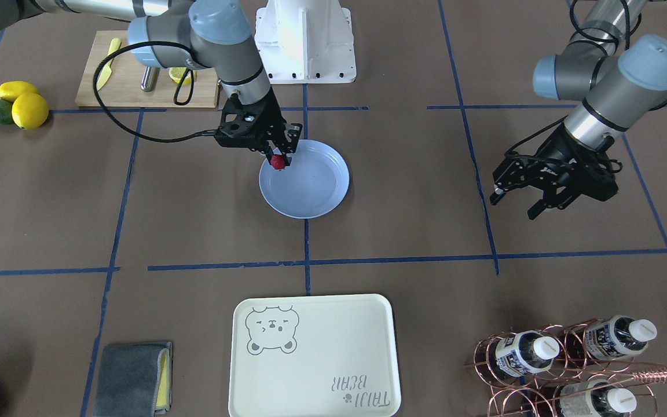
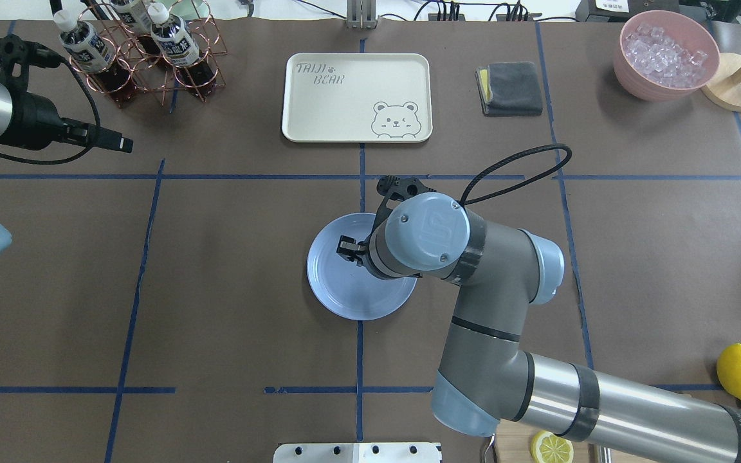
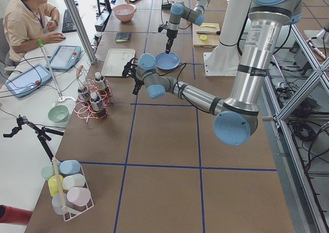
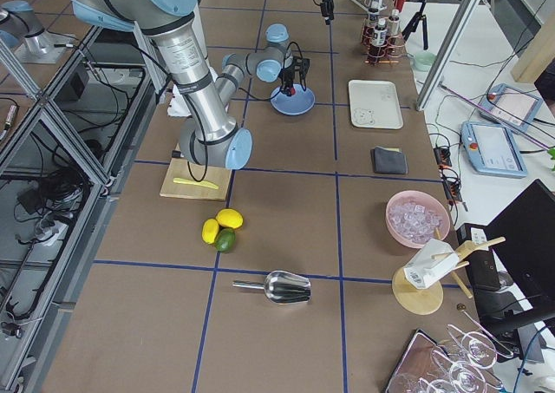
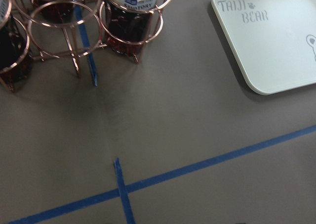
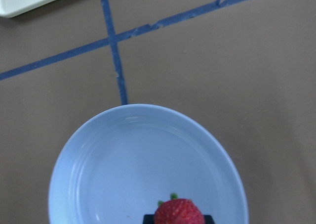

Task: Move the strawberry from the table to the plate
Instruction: 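Carry the strawberry with the right gripper over the plate and lower it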

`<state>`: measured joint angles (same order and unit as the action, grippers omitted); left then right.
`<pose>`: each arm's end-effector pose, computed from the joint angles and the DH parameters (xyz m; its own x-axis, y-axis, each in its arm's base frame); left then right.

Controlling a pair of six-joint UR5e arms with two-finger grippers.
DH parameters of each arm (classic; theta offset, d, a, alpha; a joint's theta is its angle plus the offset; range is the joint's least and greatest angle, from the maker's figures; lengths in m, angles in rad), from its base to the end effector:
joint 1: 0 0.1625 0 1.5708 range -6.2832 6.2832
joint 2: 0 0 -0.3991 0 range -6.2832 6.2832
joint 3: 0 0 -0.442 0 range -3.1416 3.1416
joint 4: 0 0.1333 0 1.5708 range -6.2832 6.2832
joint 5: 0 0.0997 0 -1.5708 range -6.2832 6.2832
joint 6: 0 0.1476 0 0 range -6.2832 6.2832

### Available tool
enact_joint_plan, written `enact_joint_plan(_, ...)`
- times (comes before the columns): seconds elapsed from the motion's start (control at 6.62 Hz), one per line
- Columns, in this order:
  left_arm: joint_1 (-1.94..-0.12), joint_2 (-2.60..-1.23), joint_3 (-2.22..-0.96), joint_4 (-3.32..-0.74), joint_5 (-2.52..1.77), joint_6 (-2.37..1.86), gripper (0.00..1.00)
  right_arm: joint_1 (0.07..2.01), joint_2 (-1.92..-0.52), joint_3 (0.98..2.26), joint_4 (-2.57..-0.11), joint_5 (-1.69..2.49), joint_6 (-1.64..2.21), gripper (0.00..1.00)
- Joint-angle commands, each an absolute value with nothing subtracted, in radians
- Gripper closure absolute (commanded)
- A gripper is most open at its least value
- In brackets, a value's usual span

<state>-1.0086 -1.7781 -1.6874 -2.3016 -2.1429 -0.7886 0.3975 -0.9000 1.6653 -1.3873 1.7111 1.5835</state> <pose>0.3057 -0.5854 0.3869 0.5111 0.3005 -0.8053 0.1411 0.8948 0.4235 -0.6421 -0.3918 0.1731 0.5337 0.2377 0.8116 -0.2853 0.9540 -0.0918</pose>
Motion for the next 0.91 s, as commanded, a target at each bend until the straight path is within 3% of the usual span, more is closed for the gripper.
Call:
enact_joint_plan(0.0,-1.023,-1.778,-1.690,-2.301,-2.143,-0.782,0.14,0.380,-0.864,1.600,-1.388,1.689,1.588,1.00)
enact_joint_plan(0.76,-1.022,-1.767,-1.690,-2.301,-2.143,-0.782,0.13,0.380,-0.833,1.531,-1.388,1.671,1.588,1.00)
